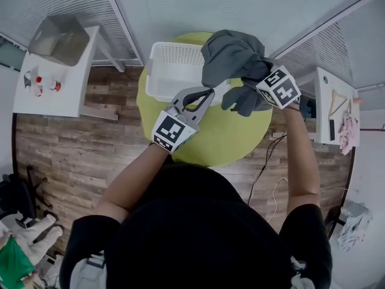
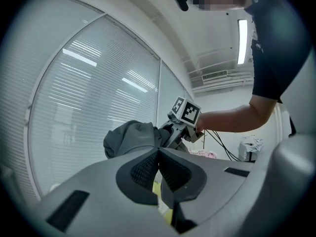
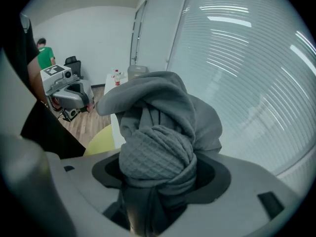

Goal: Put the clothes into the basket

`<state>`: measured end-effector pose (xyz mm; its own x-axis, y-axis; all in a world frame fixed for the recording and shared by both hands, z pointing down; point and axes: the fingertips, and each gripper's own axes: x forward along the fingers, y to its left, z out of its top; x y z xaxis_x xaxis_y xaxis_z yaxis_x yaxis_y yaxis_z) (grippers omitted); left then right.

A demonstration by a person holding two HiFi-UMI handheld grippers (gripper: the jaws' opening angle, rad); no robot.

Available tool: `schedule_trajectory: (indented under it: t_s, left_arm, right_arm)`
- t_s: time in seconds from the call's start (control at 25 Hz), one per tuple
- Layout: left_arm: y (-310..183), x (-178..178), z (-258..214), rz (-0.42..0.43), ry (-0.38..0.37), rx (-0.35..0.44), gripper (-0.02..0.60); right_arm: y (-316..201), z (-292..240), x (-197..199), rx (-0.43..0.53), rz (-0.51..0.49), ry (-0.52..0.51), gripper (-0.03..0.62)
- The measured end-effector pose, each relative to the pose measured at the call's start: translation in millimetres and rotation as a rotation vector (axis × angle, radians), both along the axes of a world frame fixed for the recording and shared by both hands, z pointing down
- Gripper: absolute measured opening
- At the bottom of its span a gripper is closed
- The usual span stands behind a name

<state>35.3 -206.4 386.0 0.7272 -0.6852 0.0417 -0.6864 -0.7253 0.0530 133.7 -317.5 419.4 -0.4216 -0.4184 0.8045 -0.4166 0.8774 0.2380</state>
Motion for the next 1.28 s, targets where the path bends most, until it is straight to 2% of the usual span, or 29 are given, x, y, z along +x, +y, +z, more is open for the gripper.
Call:
schedule_trajectory:
  t_s: [0.28,0.52,0.88,1.28]
  left_arm:
    - [-5.1,-52.8,7.7,-0.099,-0.012,-0.018,0.005]
    - [-10.0,-96.1,19.2,-0.175,-0.015,-0.042,0.005]
    - [-29.2,-125.9,44.5,-0.194,-0.027,-0.072,0.005]
    - [-54.3,-135.2,67.1,-0.182,-0.027,-0.11,0.005]
  right_arm:
    - [-17.0,17.1,-102.2,0.07,-0.296,0.167,0.348]
    - [-20.6,67.2,-161.3,0.063,-0.455,0.27,0.35]
    - [-6.8,155.5,-194.7,-0.033,-0.559,0.353,0.35]
    - [-8.2,212.3,-196.3,-0.126,-0.573,0.351,0.351]
